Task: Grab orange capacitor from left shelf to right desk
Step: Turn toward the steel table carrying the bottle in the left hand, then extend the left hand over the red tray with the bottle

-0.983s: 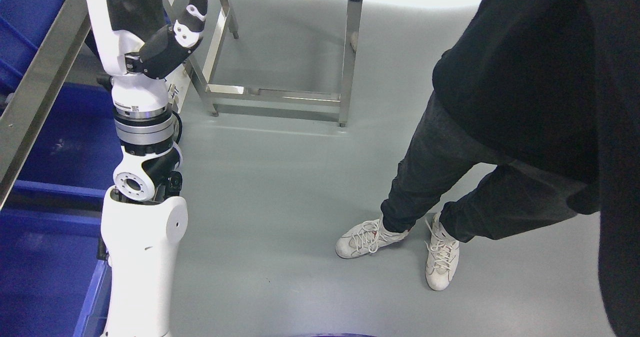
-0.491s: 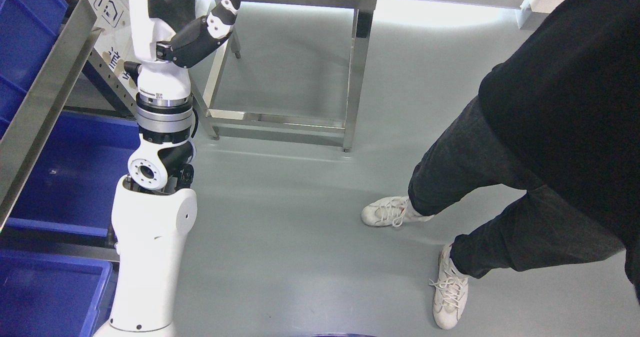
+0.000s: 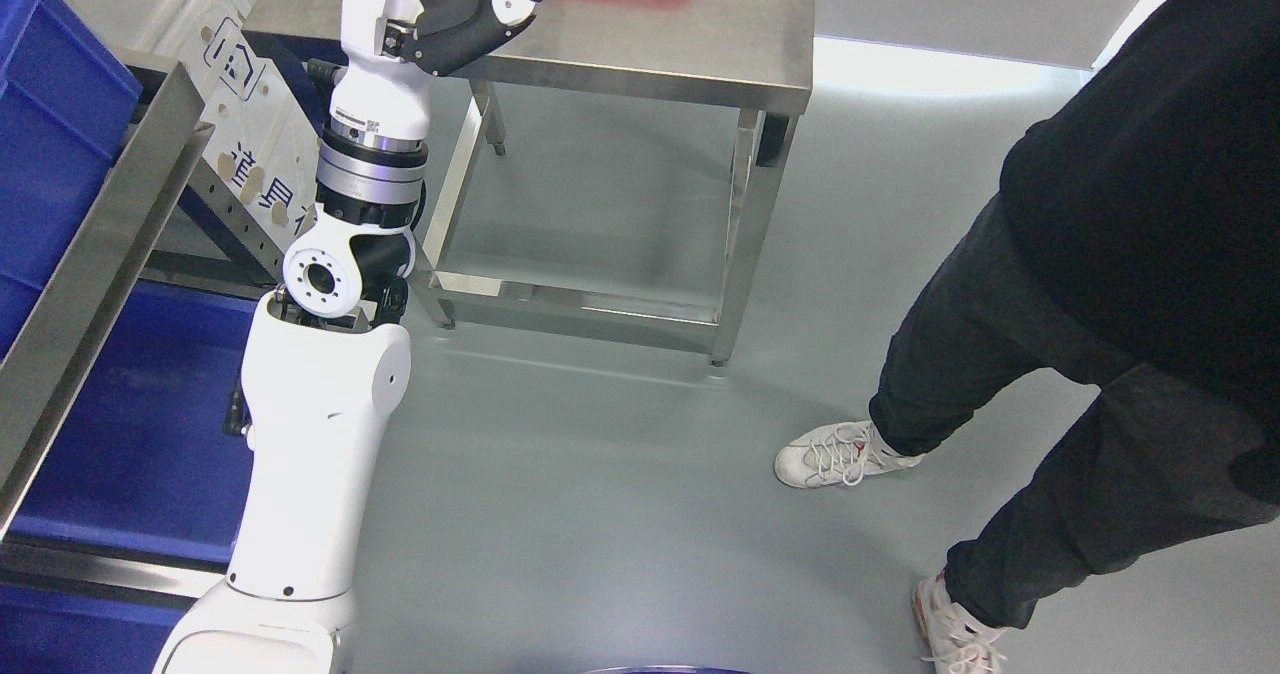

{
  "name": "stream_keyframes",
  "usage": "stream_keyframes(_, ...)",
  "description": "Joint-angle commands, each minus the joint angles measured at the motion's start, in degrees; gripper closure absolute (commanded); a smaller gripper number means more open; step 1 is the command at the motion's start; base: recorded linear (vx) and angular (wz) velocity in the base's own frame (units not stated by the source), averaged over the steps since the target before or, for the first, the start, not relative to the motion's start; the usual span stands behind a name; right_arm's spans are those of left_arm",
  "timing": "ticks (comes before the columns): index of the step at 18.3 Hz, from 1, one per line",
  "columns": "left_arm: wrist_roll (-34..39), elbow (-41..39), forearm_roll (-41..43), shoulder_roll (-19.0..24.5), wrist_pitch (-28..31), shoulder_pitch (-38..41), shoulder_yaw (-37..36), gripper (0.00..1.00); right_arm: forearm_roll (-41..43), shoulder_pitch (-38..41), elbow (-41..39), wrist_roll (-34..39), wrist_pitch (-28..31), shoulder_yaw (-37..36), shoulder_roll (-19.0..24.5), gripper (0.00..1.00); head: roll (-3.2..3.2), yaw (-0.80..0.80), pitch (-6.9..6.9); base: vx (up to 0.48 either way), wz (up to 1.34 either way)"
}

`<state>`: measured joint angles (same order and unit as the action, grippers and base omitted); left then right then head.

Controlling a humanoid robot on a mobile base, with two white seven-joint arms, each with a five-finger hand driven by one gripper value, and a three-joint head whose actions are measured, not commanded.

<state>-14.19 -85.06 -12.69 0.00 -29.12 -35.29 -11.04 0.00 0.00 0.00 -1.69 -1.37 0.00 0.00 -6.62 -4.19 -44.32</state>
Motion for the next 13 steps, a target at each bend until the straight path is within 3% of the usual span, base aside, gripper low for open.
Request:
stream_keyframes(1,-0.1,14.8,0.3,1.0,0.2,-8.1,-6.7,0.91,-0.3,1.1,-1.0,0.0,0.0,-0.7,-1.0,0.0,0.0,0.0,0.0,0.268,0.09)
stream_keyframes(9,-0.2,21.0,-1.4,1.0,1.1,-15.2,-11.0,0.91,-0.3,1.1,-1.0,0.0,0.0,-0.7,-1.0,0.0,0.0,0.0,0.0,0.264,0.08)
stream_keyframes(13,-0.1,24.7,-1.6,1.0,9.3,-19.2,-12.1,0.91,-0.3,1.1,-1.0,0.0,0.0,-0.7,-1.0,0.0,0.0,0.0,0.0,0.206,0.06)
